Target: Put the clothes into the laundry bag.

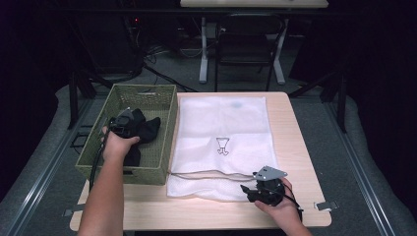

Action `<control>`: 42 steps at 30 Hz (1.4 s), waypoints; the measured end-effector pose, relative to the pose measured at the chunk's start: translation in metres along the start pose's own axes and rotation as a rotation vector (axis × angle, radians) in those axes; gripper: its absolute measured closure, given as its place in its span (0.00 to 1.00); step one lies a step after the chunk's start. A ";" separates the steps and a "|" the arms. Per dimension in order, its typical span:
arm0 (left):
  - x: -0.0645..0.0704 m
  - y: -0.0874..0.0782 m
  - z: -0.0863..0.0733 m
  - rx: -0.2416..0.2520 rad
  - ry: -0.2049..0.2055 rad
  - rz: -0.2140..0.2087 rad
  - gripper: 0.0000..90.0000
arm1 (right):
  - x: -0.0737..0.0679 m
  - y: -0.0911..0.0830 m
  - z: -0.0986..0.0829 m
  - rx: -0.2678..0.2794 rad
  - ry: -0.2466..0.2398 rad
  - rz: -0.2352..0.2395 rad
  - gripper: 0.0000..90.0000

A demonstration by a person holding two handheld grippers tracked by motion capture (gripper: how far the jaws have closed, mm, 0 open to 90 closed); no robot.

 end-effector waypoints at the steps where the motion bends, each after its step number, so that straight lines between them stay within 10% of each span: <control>1: -0.001 0.001 0.000 -0.003 0.001 -0.009 0.24 | 0.000 0.000 0.000 0.000 0.000 -0.001 0.39; 22: -0.007 0.012 0.000 -0.025 -0.028 -0.065 0.18 | -0.001 0.000 -0.001 -0.003 0.002 0.002 0.39; 42: 0.007 0.004 -0.001 -0.008 0.047 -0.043 0.55 | -0.001 0.001 0.000 -0.002 -0.004 0.005 0.39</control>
Point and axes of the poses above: each handheld gripper's, and its own axes: y roughly forward along the jaws, z roughly out of its top, x roughly to its right, the point moved 1 cm from there along y, roughly forward along the jaws
